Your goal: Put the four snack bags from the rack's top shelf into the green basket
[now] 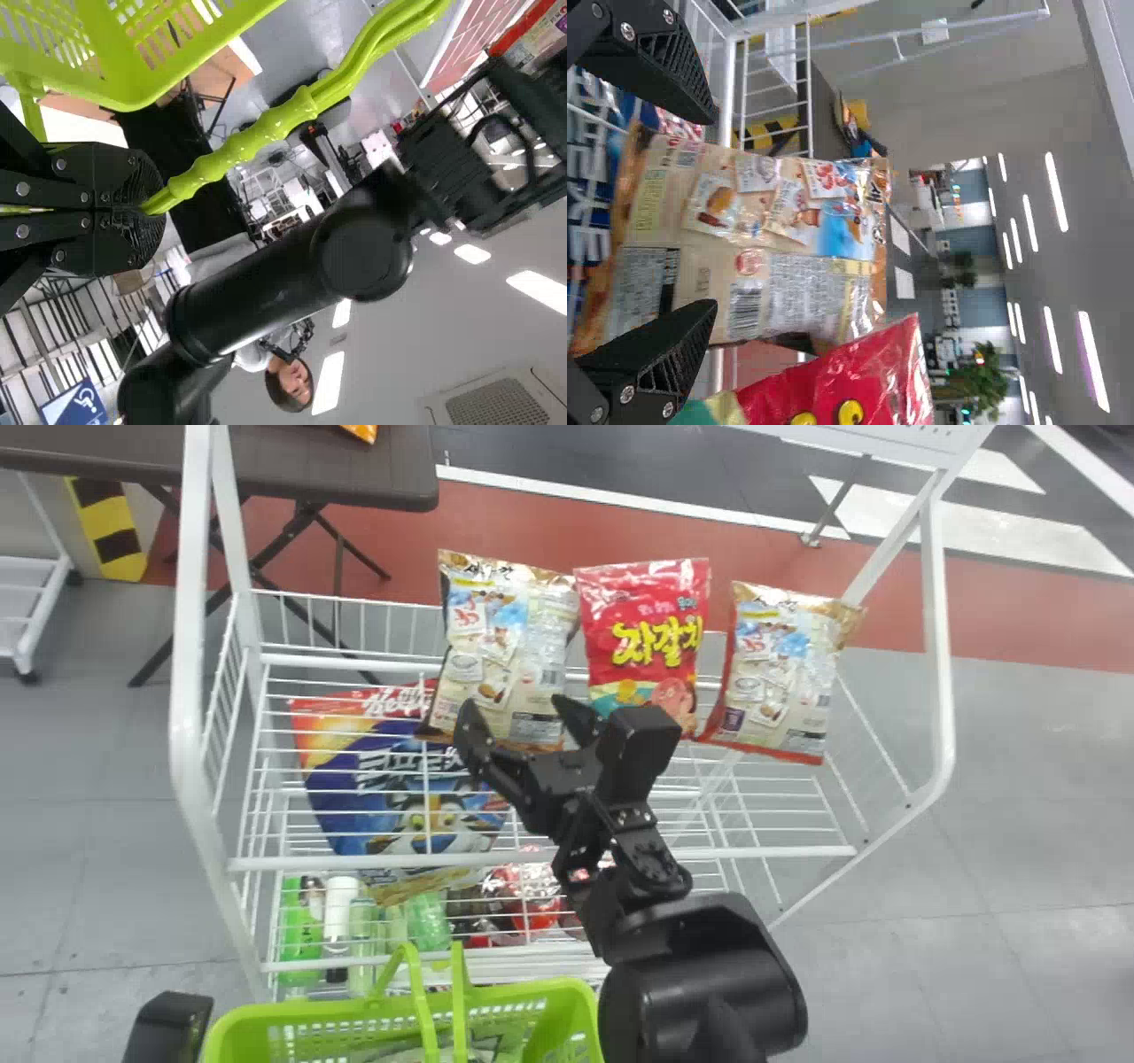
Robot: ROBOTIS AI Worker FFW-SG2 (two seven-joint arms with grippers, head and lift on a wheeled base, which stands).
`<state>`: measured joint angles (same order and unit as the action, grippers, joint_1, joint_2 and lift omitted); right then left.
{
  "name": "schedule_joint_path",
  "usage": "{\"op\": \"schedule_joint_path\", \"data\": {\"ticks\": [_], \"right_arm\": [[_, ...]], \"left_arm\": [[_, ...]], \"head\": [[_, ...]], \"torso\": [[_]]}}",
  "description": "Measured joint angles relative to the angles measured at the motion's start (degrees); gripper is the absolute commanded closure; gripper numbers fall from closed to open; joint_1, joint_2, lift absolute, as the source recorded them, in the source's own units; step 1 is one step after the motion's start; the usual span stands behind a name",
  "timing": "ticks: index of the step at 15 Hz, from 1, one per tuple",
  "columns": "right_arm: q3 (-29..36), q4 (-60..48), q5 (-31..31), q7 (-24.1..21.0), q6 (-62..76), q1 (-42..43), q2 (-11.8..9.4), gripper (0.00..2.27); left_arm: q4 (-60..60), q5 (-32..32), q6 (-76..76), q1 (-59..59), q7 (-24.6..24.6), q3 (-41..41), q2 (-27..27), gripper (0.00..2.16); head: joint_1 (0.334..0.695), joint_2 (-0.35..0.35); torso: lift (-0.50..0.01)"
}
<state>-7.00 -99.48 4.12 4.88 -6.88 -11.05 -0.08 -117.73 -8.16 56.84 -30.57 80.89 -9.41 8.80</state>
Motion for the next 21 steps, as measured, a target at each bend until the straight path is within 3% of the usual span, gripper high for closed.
{"op": "schedule_joint_path", "data": {"ticks": [2, 3, 4, 5, 6, 11, 16, 21], "right_arm": [[-1.8, 4.8, -2.4, -3.8, 1.2, 4.1, 0.1, 0.09], [-2.4, 6.9, -3.7, -5.5, 1.0, 6.2, 0.1, 0.19], [-2.8, 8.9, -4.8, -6.5, 0.1, 8.1, 0.1, 0.73], [-3.0, 10.1, -5.3, -6.6, -1.3, 9.5, 0.1, 1.52], [-3.1, 11.0, -5.6, -5.7, -3.6, 10.8, 0.1, 1.97], [-3.7, 9.3, -6.9, 1.4, -6.7, 10.0, 0.1, 2.07], [-5.1, -3.2, -7.7, 2.8, -9.1, 2.2, 0.1, 2.07], [-5.1, -19.7, -7.0, 5.7, -14.8, -6.8, -3.6, 2.07]], "left_arm": [[0.6, -0.3, -0.7, 0.1, 0.6, 0.6, 0.1, 1.58], [1.0, -0.6, -1.2, 0.2, 1.0, 1.0, 0.1, 1.58], [1.4, -0.8, -1.6, 0.4, 1.3, 1.2, 0.1, 1.58], [1.7, -0.9, -1.9, 0.5, 1.5, 1.4, 0.1, 1.58], [2.0, -1.1, -2.2, 0.7, 1.6, 1.7, 0.1, 1.58], [2.9, -1.8, -2.9, 1.2, 1.7, 2.1, 0.1, 1.58], [3.0, -2.5, -4.1, 1.2, 1.6, 2.5, 0.1, 1.58], [2.9, -2.6, -5.0, 1.1, 1.2, 2.1, 0.1, 1.58]], "head": [[0.695, -0.242], [0.695, -0.229], [0.695, -0.225], [0.695, -0.22], [0.695, -0.213], [0.695, -0.163], [0.695, -0.138], [0.695, -0.158]], "torso": [[0.0], [0.0], [0.0], [0.0], [0.0], [0.0], [0.0], [0.0]]}}
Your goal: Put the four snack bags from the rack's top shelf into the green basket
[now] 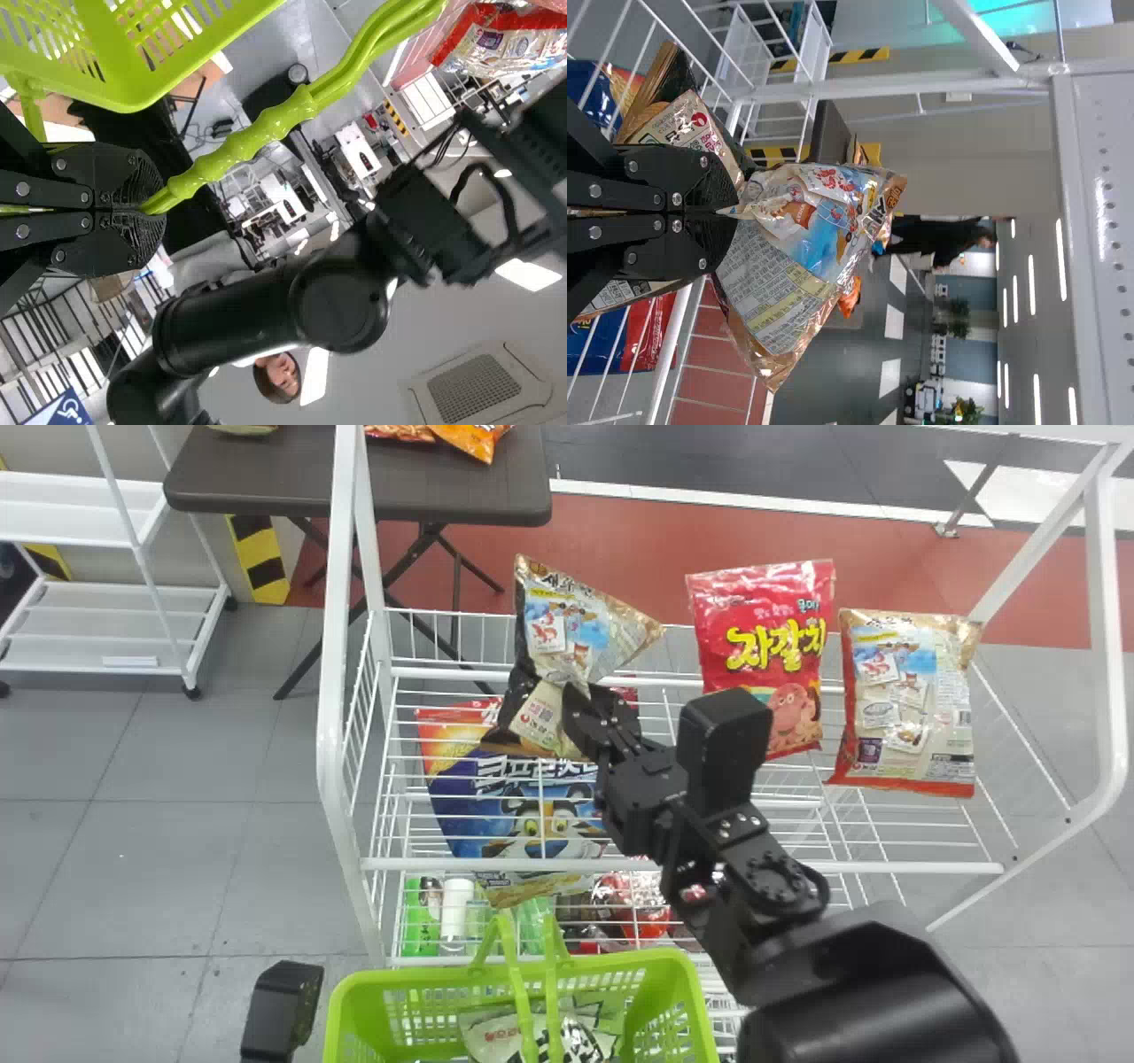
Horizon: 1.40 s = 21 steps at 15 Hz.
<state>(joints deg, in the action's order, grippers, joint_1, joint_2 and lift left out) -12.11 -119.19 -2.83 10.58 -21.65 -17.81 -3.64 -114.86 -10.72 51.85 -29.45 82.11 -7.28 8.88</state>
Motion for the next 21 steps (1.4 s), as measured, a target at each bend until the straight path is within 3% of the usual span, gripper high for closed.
{"op": "schedule_joint_path", "data": {"ticks": [4, 7, 9, 12, 14, 16, 21], "right_arm": [[3.4, -14.8, 4.5, 4.2, -21.7, -5.7, -3.7, 2.07], [9.0, -27.0, 8.5, 7.7, -40.4, -11.0, -5.7, 2.07], [14.7, -33.2, 11.9, 10.7, -49.3, -14.7, -5.9, 2.07], [21.5, -37.5, 13.5, 14.4, -56.3, -17.8, -6.0, 2.07], [24.4, -37.8, 13.6, 18.5, -57.8, -20.1, -4.9, 2.07], [24.1, -36.9, 13.4, 19.8, -59.0, -22.0, -4.3, 2.07], [16.2, -28.7, 11.1, 19.9, -55.8, -23.2, -4.9, 2.06]], "left_arm": [[0.0, 0.1, -0.6, 0.0, -0.7, -0.1, -0.1, 1.58], [0.0, 0.1, -0.7, -0.1, -0.9, -0.1, -0.1, 1.58], [-0.1, 0.2, -0.7, -0.2, -1.4, -0.5, -0.2, 1.58], [-0.6, 0.4, -0.9, -0.8, -2.1, -0.8, -0.5, 1.58], [-0.8, 0.8, -0.9, -1.0, -2.5, -1.2, -0.8, 1.58], [-0.8, 1.1, -0.9, -1.1, -3.0, -1.6, -1.0, 1.58], [-0.8, 1.2, -0.8, -1.2, -3.1, -2.0, -1.3, 1.58]], "head": [[0.695, -0.206], [0.695, -0.303], [0.695, -0.35], [0.695, -0.35], [0.695, -0.35], [0.695, -0.35], [0.695, -0.35]], "torso": [[0.0], [0.0], [0.0], [0.0], [0.0], [0.0], [0.0]]}}
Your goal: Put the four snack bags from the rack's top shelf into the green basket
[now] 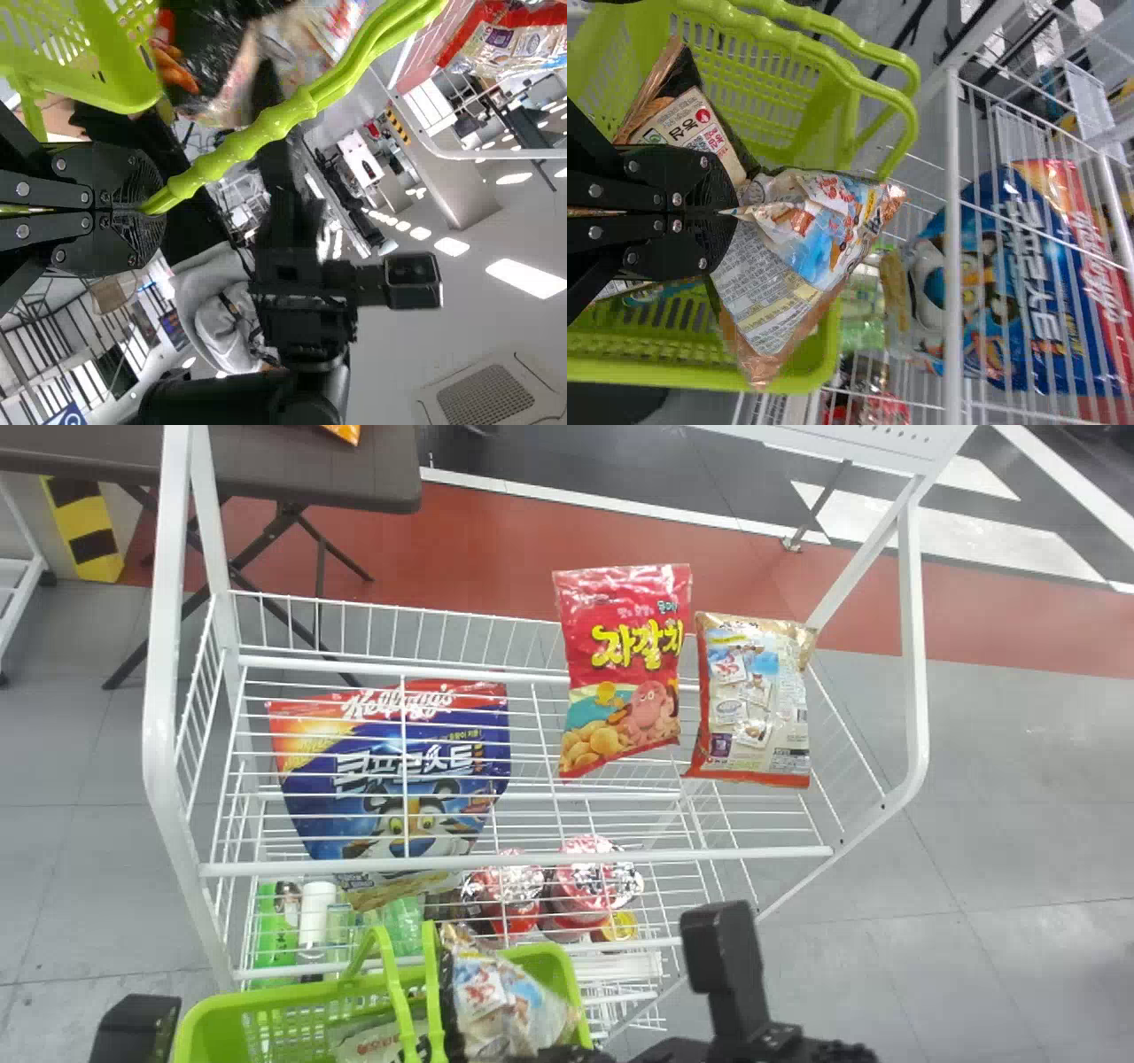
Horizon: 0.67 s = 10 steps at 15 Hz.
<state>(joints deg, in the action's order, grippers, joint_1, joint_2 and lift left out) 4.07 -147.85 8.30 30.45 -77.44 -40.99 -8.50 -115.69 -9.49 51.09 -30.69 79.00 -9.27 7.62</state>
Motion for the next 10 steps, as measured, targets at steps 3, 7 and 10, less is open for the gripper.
{"op": "schedule_joint_path", "data": {"ticks": [3, 7, 10], "right_arm": [[-4.0, 2.2, -2.1, -0.5, 1.3, -0.7, -1.0, 0.84], [-4.3, 2.9, -2.3, 0.3, 0.1, -1.1, -1.9, 0.03], [-2.5, 2.4, -0.1, 3.9, 2.3, -1.3, -2.0, 0.05]], "left_arm": [[-0.4, 0.0, 0.0, -0.6, 0.1, 0.0, 0.0, 1.58], [-0.6, 0.0, -0.2, -1.0, 0.2, 0.0, -0.1, 1.58], [-0.8, 0.0, -0.3, -1.0, 0.2, 0.0, -0.1, 1.58]], "head": [[0.695, -0.35], [0.695, -0.35], [0.695, -0.35]], "torso": [[0.0], [0.0], [0.0]]}}
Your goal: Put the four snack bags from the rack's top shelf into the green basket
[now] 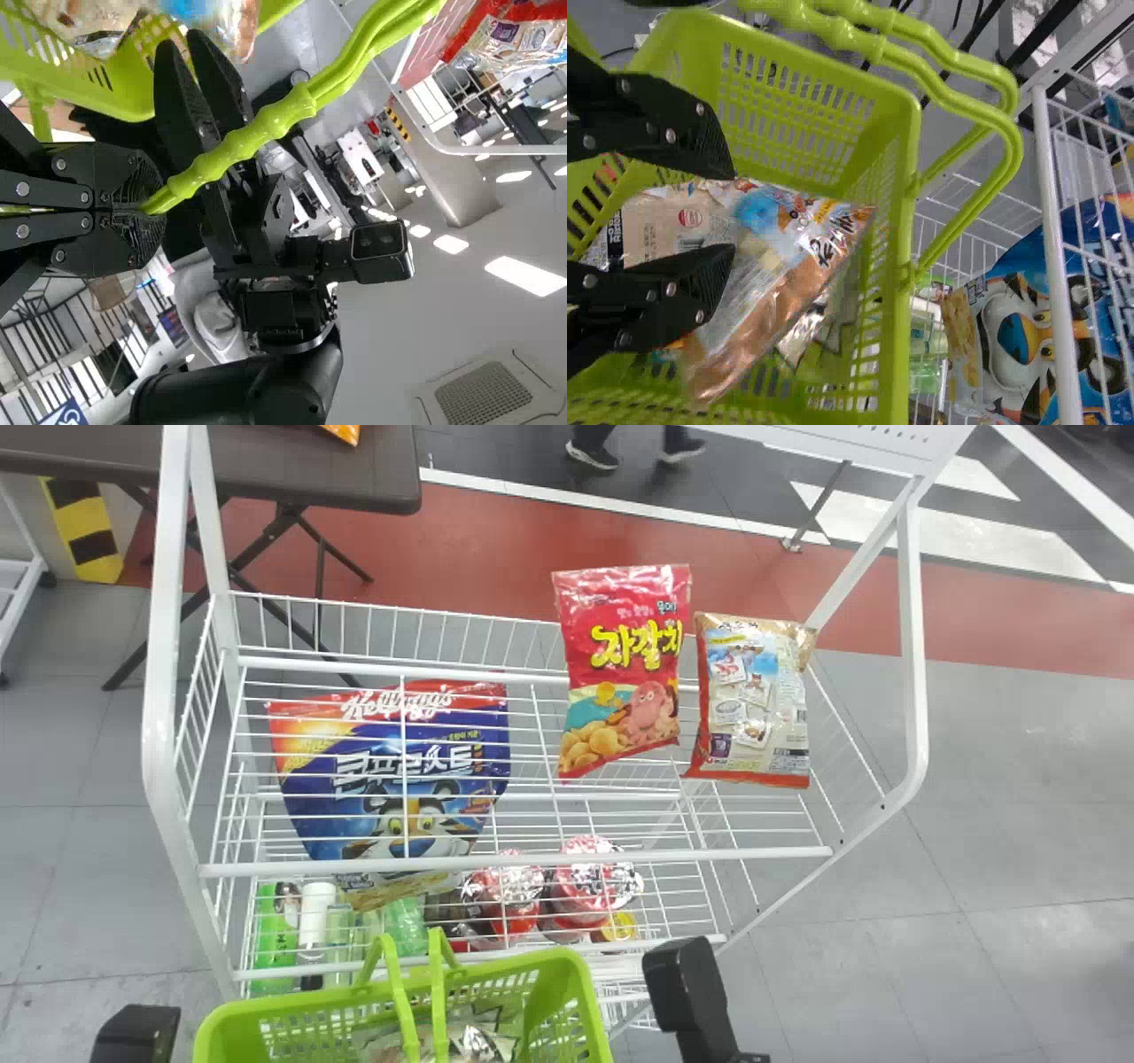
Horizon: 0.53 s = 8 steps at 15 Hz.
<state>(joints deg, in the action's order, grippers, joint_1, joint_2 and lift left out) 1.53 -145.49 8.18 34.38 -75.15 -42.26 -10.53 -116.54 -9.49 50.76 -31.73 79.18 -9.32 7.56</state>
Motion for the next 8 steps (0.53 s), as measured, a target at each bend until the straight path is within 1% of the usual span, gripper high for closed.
{"op": "schedule_joint_path", "data": {"ticks": [1, 2, 3, 5, 7, 8], "right_arm": [[1.0, -0.1, 1.9, 1.2, 1.4, 0.0, 0.0, 0.05], [1.9, -0.3, 3.2, 1.1, 2.7, 0.2, 0.1, 0.05], [2.4, -0.6, 3.3, -0.5, 4.5, 0.5, 0.2, 0.05], [2.9, -0.1, 1.7, -5.2, 11.6, 1.2, 0.3, 0.05], [3.6, 3.5, 0.3, -10.7, 26.5, 2.6, 0.7, 0.06], [4.0, 5.9, 0.1, -12.6, 33.3, 4.0, 1.0, 0.06]], "left_arm": [[-0.1, 0.0, 0.0, 0.0, -0.1, 0.0, 0.0, 1.58], [-0.3, 0.0, 0.0, -0.1, -0.1, 0.0, 0.0, 1.58], [-0.5, 0.0, 0.1, -0.2, -0.1, 0.0, 0.0, 1.58], [-0.7, 0.1, 0.2, -0.3, -0.1, 0.1, 0.0, 1.58], [-0.7, 0.4, 0.2, -0.3, -0.4, 0.0, 0.0, 1.58], [-0.7, 0.5, 0.2, -0.3, -0.7, -0.1, 0.0, 1.58]], "head": [[0.695, -0.35], [0.695, -0.35], [0.695, -0.35], [0.695, -0.35], [0.695, -0.35], [0.695, -0.35]], "torso": [[0.0], [0.0], [0.0], [0.0], [0.0], [0.0]]}}
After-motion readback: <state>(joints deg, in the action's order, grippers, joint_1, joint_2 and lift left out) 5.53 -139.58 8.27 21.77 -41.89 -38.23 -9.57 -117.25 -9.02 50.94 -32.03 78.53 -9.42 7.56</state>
